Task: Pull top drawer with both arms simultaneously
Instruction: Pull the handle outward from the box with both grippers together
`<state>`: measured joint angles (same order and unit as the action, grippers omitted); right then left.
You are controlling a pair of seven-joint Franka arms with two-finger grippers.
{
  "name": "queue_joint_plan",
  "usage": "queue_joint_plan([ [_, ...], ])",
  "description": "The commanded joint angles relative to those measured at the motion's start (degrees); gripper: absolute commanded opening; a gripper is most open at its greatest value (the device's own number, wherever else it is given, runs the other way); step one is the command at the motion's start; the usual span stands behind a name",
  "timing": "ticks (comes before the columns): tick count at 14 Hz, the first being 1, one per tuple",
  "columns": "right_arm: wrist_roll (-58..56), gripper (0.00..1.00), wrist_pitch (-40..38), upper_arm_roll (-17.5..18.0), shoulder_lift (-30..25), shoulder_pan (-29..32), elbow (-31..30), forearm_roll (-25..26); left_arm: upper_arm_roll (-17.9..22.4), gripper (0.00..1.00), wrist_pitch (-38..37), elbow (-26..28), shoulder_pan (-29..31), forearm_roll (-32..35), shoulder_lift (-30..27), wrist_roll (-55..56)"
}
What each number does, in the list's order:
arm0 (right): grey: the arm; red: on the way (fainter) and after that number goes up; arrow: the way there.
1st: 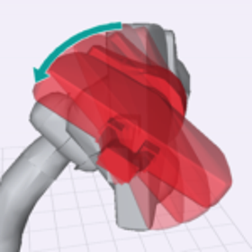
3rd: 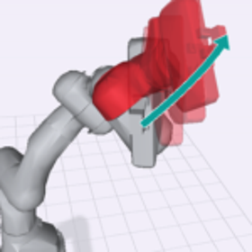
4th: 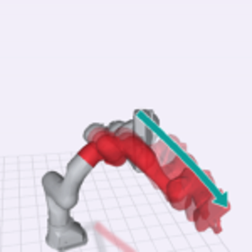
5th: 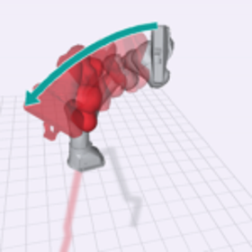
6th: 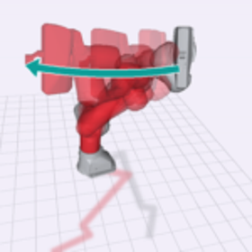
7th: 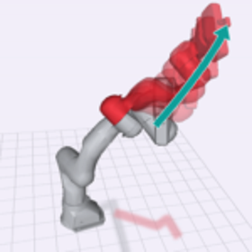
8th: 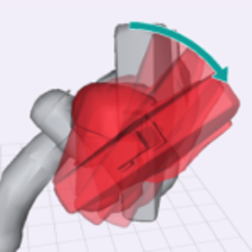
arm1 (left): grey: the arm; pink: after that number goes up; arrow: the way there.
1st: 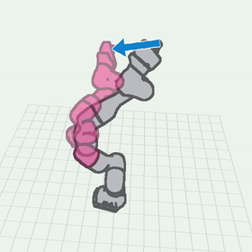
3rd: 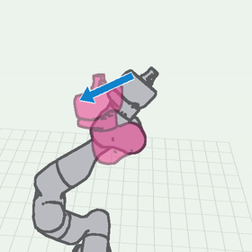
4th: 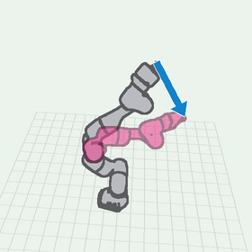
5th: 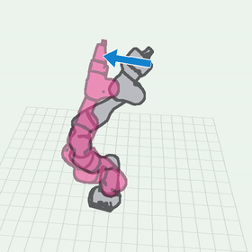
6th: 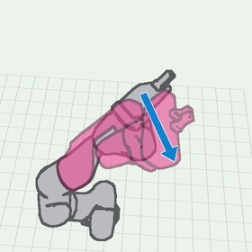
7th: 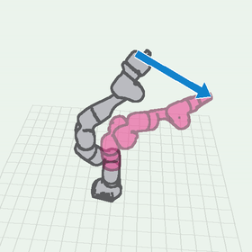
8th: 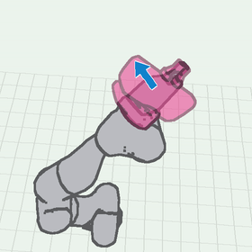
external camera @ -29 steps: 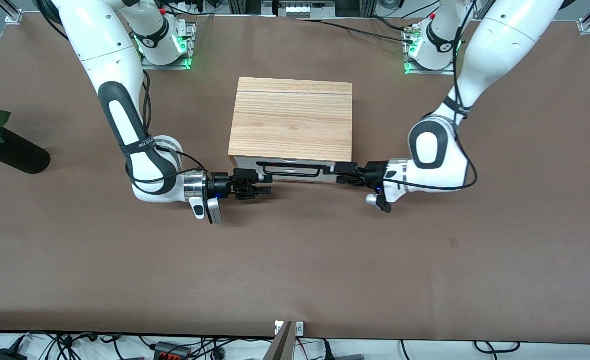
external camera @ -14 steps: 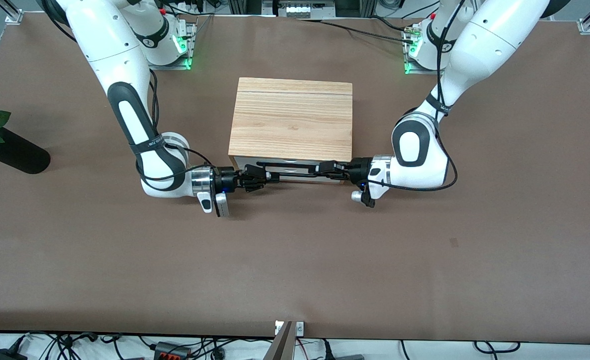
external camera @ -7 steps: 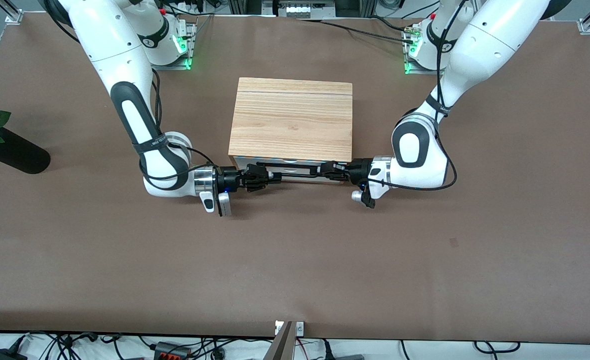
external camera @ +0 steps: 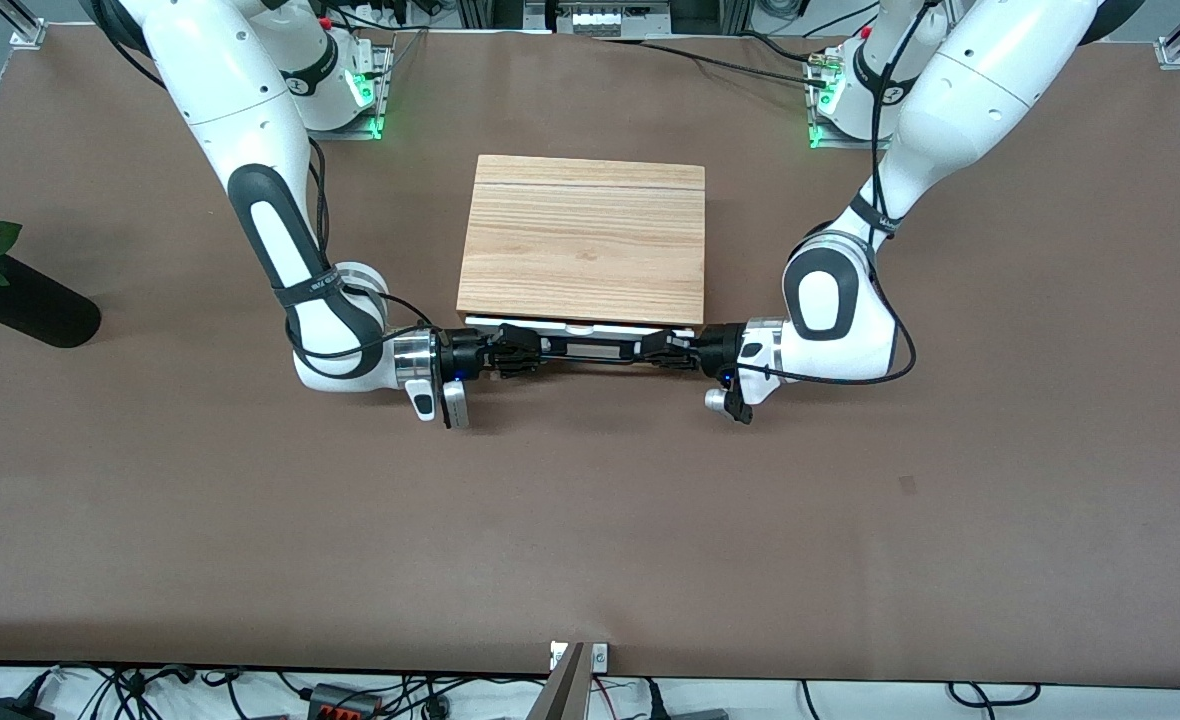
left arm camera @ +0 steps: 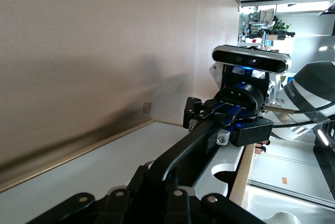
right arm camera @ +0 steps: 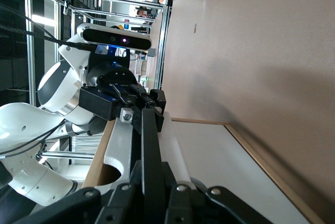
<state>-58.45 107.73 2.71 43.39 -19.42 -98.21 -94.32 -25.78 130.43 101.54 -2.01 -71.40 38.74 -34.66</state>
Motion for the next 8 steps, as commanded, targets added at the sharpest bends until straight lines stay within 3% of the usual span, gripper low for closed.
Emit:
queue_joint_plan([
  [1, -0.52, 0.09, 1.26, -0.07, -0.15, -0.09, -0.49, 0.27, -0.06, 0.15, 0.52, -3.27, 0.08, -1.55, 0.99, 1.7],
  [8, 1.75, 0.09, 4.24, -0.42, 0.29, -0.09, 2.58, 0.36, 0.12, 0.15, 2.19, -5.91, -0.01, -1.28, 2.74, 1.7],
])
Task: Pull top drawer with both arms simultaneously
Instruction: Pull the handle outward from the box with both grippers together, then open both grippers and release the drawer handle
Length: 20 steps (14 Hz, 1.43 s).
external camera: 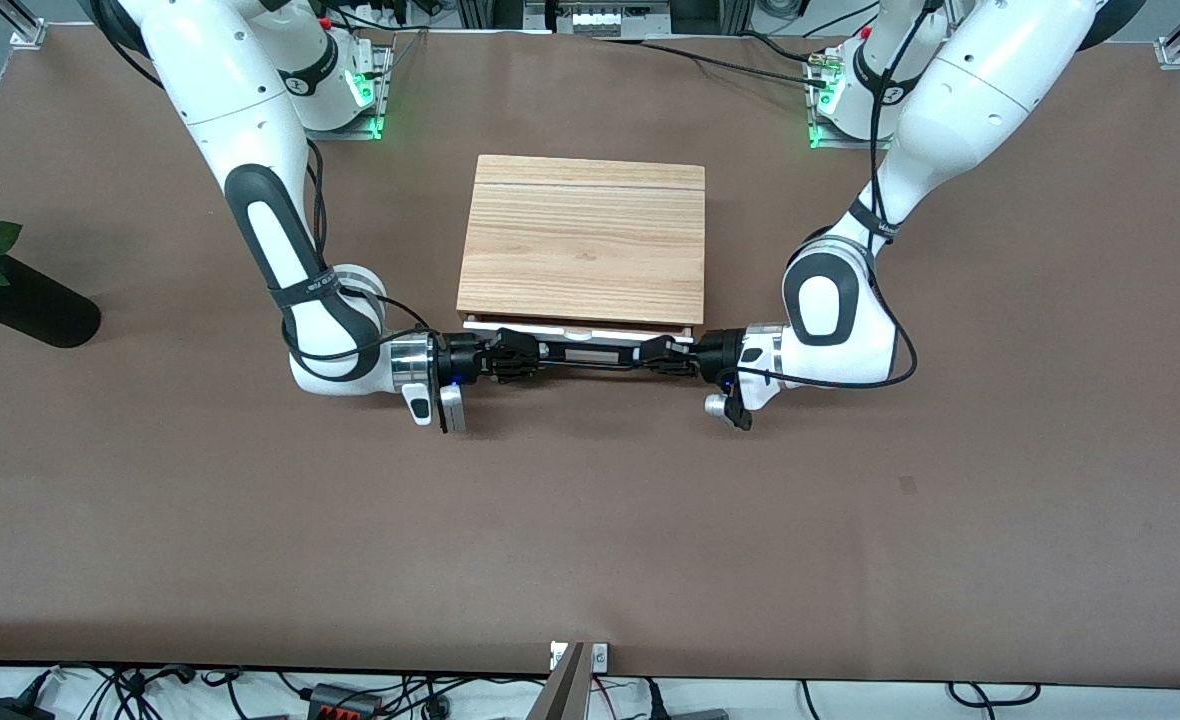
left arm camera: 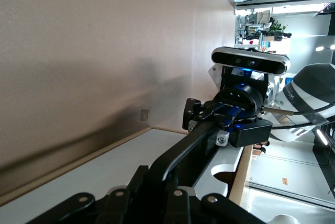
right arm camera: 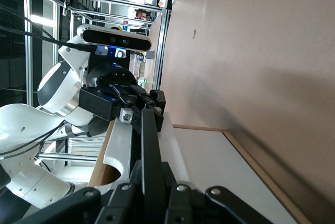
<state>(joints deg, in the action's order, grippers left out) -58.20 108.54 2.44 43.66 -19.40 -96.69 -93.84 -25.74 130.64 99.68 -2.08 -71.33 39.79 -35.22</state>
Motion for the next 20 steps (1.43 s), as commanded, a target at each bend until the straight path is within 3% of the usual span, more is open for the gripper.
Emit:
queue_joint_plan([
  [1, 2.29, 0.09, 3.7, -0.33, 0.11, -0.11, 1.15, -0.11, 0.07, 0.15, 1.99, -4.23, 0.05, -1.26, 1.78, 2.26],
  [8, 9.23, 0.09, 4.84, -3.76, 4.86, 0.16, 11.6, 1.73, 1.56, 0.15, 2.08, -6.69, -0.03, 0.06, 3.45, 1.74],
  [16, 10.83, 0.1, 5.02, -5.52, 6.97, 0.59, 16.18, 1.82, 3.85, 0.14, 2.87, -9.76, -0.74, 2.69, 5.29, 1.39],
  [17, 10.83, 0.27, 4.93, -5.52, 6.97, 0.59, 16.18, 1.82, 3.94, 0.14, 2.87, -9.94, -0.65, 2.69, 5.47, 1.3],
  [18, 10.91, 0.57, 4.93, -5.52, 6.88, 0.51, 16.18, 1.82, 4.03, 0.19, 2.87, -10.55, -0.82, 2.69, 5.48, 1.3],
  [19, 11.09, 0.88, 4.93, -5.52, 6.79, 0.51, 16.18, 1.82, 4.03, 0.43, 2.87, -10.73, -1.0, 2.6, 6.0, 1.47],
  [20, 11.09, 1.0, 4.84, -5.52, 6.62, 0.59, 16.18, 1.82, 4.03, 0.62, 2.78, -11.69, -1.0, 2.69, 6.79, 1.56],
])
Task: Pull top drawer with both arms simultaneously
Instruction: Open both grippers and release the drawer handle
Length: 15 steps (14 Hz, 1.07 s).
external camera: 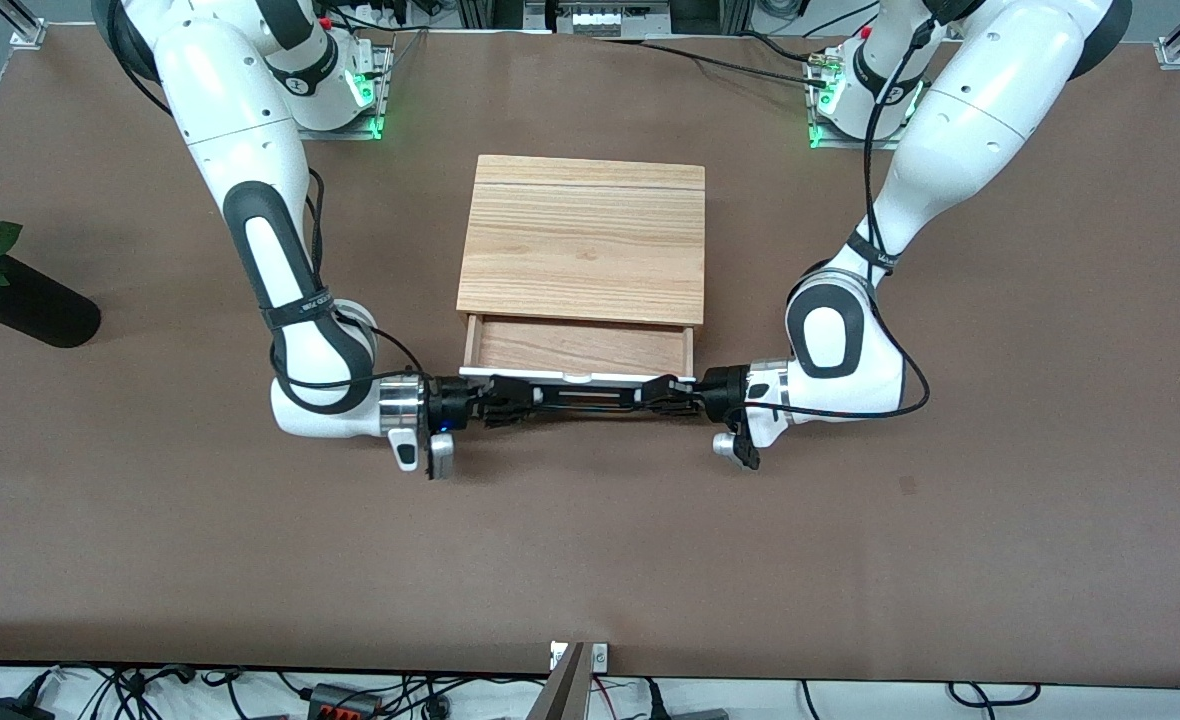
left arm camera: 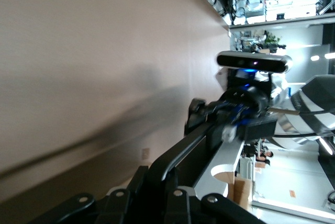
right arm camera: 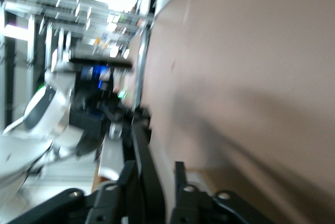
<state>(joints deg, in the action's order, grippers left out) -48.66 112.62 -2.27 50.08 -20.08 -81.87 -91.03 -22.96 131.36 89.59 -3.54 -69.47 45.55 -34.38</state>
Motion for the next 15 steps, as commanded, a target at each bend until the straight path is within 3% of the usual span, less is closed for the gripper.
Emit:
queue_joint_plan([
  [1, 1.56, 1.0, 0.76, -0.89, -0.16, 1.27, 1.36, -0.55, 1.34, 0.85, 2.14, -2.14, 0.38, 0.91, 1.03, 0.81],
  [2, 1.73, 1.0, 0.68, -1.5, -0.51, 1.27, 1.36, 0.23, 1.52, 1.0, 2.14, -2.31, 0.2, 1.78, 0.94, 1.07],
  [6, 6.81, 1.0, 0.5, -2.39, -2.09, 1.27, 1.36, 4.97, 1.52, 1.0, 1.53, -5.91, 0.9, 9.86, 0.42, 4.31],
  [10, 18.76, 1.0, 0.67, -4.93, -6.56, 0.57, 1.62, 16.91, 1.43, 1.0, -2.4, -8.81, 2.22, 19.43, -0.64, 8.35],
  [12, 23.59, 1.0, 0.67, -5.99, -9.9, 0.13, 1.62, 27.51, 1.87, 1.0, -9.51, -12.93, 4.67, 27.76, -0.81, 13.79],
  [15, 32.64, 1.0, 0.06, -5.38, -16.31, 0.04, 1.62, 50.17, 1.96, 1.0, -26.72, -20.93, 6.79, 44.1, -3.0, 26.17],
])
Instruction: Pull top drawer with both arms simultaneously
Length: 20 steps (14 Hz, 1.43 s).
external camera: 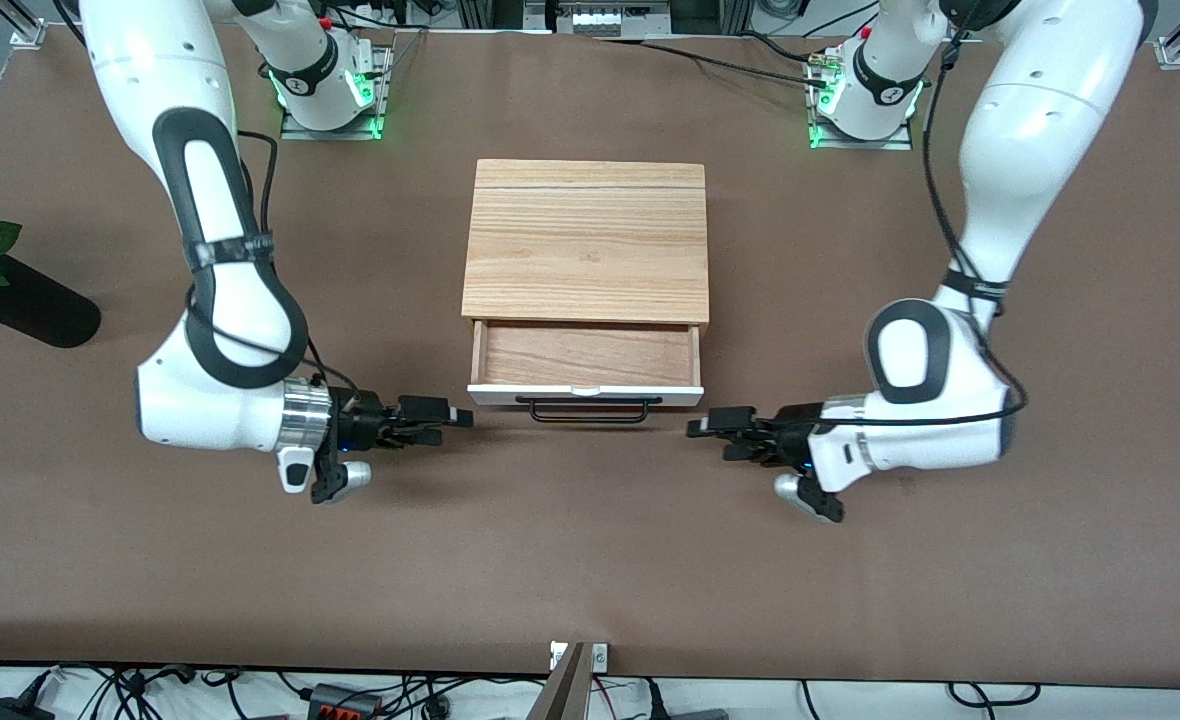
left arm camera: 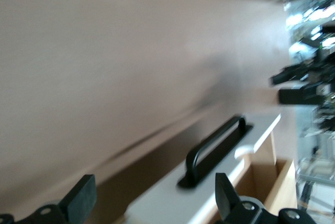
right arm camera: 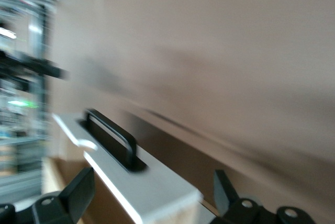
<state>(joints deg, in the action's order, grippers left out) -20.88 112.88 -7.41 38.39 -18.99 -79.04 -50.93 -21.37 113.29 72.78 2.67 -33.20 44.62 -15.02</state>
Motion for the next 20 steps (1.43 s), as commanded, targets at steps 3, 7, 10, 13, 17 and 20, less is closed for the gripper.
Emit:
queue_joint_plan([
  [3, 7.78, 1.0, -8.86, -0.32, -9.55, -0.78, -1.3, 26.9, 0.71, 1.0, -17.54, -3.61, 1.02, 16.66, -9.45, 11.32],
  [7, 7.87, 1.0, -20.66, -1.2, -16.13, -0.43, -1.21, 44.03, 1.07, 1.0, -34.94, -3.7, 5.57, 23.43, -17.36, 13.44],
  [10, 7.87, 1.0, -31.28, -1.38, -21.41, -0.25, -1.21, 52.06, 1.07, 1.0, -40.16, -1.78, 6.55, 28.17, -25.09, 15.8],
  [13, 7.08, 1.0, -35.26, -4.27, -25.28, 1.76, -1.21, 51.81, 1.07, 1.0, -39.29, 7.43, 8.13, 29.06, -35.28, 21.52],
  [17, 7.35, 1.0, -32.11, 0.95, -31.87, 12.18, -3.38, 51.55, 0.8, 1.0, -32.61, 22.3, 10.42, 28.98, -46.64, 21.53],
  [20, 11.27, 1.0, -28.01, 4.86, -38.01, 14.95, -12.6, 52.77, -0.25, 1.0, -32.7, 25.29, 10.25, 28.98, -49.8, 21.88],
])
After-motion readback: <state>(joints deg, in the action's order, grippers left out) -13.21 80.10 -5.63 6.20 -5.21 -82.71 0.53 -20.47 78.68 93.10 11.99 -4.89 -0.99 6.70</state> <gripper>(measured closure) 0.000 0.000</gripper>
